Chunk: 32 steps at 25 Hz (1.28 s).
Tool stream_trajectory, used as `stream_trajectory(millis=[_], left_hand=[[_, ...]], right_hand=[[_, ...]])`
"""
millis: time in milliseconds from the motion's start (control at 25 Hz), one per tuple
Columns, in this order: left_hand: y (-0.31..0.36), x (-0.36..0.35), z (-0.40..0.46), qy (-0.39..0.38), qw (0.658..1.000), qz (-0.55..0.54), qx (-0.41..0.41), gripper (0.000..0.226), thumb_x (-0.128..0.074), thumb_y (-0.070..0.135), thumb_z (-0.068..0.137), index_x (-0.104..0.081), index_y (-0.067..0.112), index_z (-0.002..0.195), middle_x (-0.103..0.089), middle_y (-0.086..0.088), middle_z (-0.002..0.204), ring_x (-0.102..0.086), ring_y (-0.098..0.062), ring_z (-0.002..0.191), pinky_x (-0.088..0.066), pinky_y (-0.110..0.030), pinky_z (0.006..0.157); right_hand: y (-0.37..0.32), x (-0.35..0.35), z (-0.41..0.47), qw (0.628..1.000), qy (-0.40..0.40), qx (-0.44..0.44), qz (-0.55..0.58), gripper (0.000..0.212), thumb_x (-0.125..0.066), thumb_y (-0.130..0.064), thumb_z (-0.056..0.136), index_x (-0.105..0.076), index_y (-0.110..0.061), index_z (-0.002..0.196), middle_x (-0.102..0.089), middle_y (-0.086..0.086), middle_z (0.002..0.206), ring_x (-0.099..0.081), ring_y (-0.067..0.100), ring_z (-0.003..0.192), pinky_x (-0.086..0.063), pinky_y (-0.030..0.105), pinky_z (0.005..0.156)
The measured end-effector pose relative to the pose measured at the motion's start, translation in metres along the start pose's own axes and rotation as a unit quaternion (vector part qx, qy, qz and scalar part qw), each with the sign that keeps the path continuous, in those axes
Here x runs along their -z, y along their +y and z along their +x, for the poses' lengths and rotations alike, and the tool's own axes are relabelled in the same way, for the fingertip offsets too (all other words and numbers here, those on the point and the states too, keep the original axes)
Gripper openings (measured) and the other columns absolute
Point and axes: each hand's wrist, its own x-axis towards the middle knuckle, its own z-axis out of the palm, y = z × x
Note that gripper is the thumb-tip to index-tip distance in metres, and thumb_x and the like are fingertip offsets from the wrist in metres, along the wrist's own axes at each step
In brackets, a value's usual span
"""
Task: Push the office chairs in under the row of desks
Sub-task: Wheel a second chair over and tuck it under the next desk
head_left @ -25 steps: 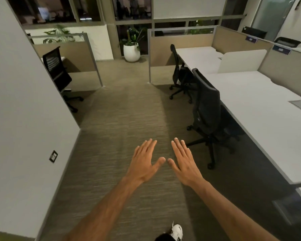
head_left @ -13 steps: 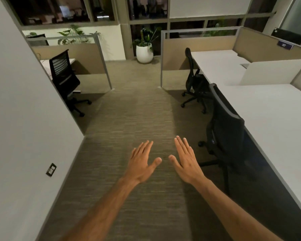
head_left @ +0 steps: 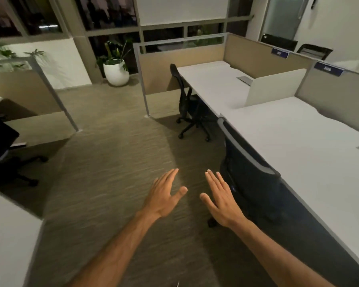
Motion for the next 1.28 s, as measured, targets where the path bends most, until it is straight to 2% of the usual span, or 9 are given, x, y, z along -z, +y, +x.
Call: stream_trajectory(millis=[200,320,520,680,760,880,960,1120,1280], left_hand=[[0.012,0.002,0.149,-0.059,0.995,-0.001,-0.087,0.094,-0.027,0.083,0.086,-0.022,0.027,0.162,-0.024,0.003,0.168,-0.018,-0.013,0.154,-0.009,-0.044,0.125],[0.037,-0.023,0.231,-0.082,0.987,0.009,-0.14,0.079,-0.039,0.072,0.097,-0.024,0.028,0.161,-0.025,0.004,0.167,-0.019,-0.013,0.153,-0.015,-0.047,0.125],[0.078,-0.06,0.332,-0.117,0.97,0.02,-0.213,0.072,-0.042,0.068,0.098,-0.028,0.031,0.158,-0.03,0.005,0.165,-0.021,-0.012,0.152,-0.019,-0.043,0.125],[0.088,-0.081,0.394,-0.168,0.954,0.028,-0.245,0.073,-0.04,0.072,0.095,-0.032,0.034,0.156,-0.032,0.005,0.164,-0.023,-0.015,0.152,-0.023,-0.048,0.124],[0.089,-0.092,0.424,-0.195,0.94,0.055,-0.274,0.07,-0.04,0.07,0.097,-0.031,0.034,0.157,-0.03,0.005,0.165,-0.022,-0.014,0.152,-0.019,-0.05,0.125],[0.093,-0.11,0.475,-0.228,0.911,0.11,-0.324,0.071,-0.037,0.07,0.099,-0.031,0.032,0.158,-0.028,0.004,0.166,-0.019,-0.014,0.153,-0.012,-0.048,0.126],[0.088,-0.119,0.505,-0.263,0.882,0.158,-0.358,0.072,-0.033,0.071,0.099,-0.029,0.031,0.159,-0.027,0.002,0.167,-0.018,-0.016,0.154,-0.009,-0.048,0.126],[0.077,-0.135,0.547,-0.319,0.815,0.206,-0.437,0.083,-0.016,0.081,0.092,-0.029,0.032,0.159,-0.035,0.003,0.163,-0.023,-0.017,0.153,-0.007,-0.051,0.125],[0.07,-0.144,0.56,-0.343,0.782,0.173,-0.491,0.092,-0.009,0.09,0.086,-0.04,0.035,0.152,-0.05,0.009,0.152,-0.041,-0.013,0.141,-0.016,-0.052,0.124]], right_hand=[[0.052,0.037,0.058,0.992,0.073,-0.1,-0.007,0.074,-0.025,-0.071,0.101,-0.002,-0.035,0.163,0.004,-0.016,0.17,0.019,0.002,0.153,0.003,0.038,0.126],[0.096,0.061,0.089,0.982,0.119,-0.144,0.002,0.078,-0.021,-0.077,0.098,-0.007,-0.036,0.163,-0.007,-0.014,0.17,0.01,0.003,0.155,-0.003,0.037,0.127],[0.158,0.095,0.139,0.969,0.138,-0.204,0.02,0.075,-0.021,-0.079,0.097,-0.011,-0.04,0.161,-0.019,-0.013,0.168,-0.005,0.008,0.156,-0.008,0.035,0.126],[0.188,0.101,0.162,0.957,0.129,-0.259,-0.026,0.075,-0.019,-0.077,0.097,-0.016,-0.036,0.161,-0.024,-0.008,0.168,-0.008,0.013,0.156,-0.003,0.028,0.12],[0.198,0.099,0.167,0.947,0.123,-0.297,-0.029,0.074,-0.019,-0.075,0.098,-0.017,-0.037,0.161,-0.025,-0.007,0.168,-0.01,0.016,0.156,-0.004,0.031,0.121],[0.211,0.097,0.175,0.921,0.117,-0.365,-0.067,0.07,-0.025,-0.068,0.101,-0.017,-0.035,0.161,-0.028,-0.004,0.167,-0.014,0.021,0.156,-0.012,0.043,0.126],[0.212,0.092,0.18,0.901,0.105,-0.412,-0.089,0.069,-0.029,-0.066,0.102,-0.019,-0.032,0.162,-0.032,-0.002,0.165,-0.02,0.022,0.154,-0.017,0.047,0.125],[0.206,0.086,0.189,0.856,0.087,-0.495,-0.123,0.08,-0.018,-0.078,0.094,-0.041,-0.03,0.154,-0.054,-0.005,0.148,-0.051,0.019,0.131,-0.039,0.041,0.11],[0.196,0.081,0.176,0.811,0.111,-0.553,-0.155,0.091,-0.01,-0.086,0.086,-0.052,-0.031,0.146,-0.064,-0.008,0.135,-0.059,0.016,0.117,-0.043,0.038,0.101]])
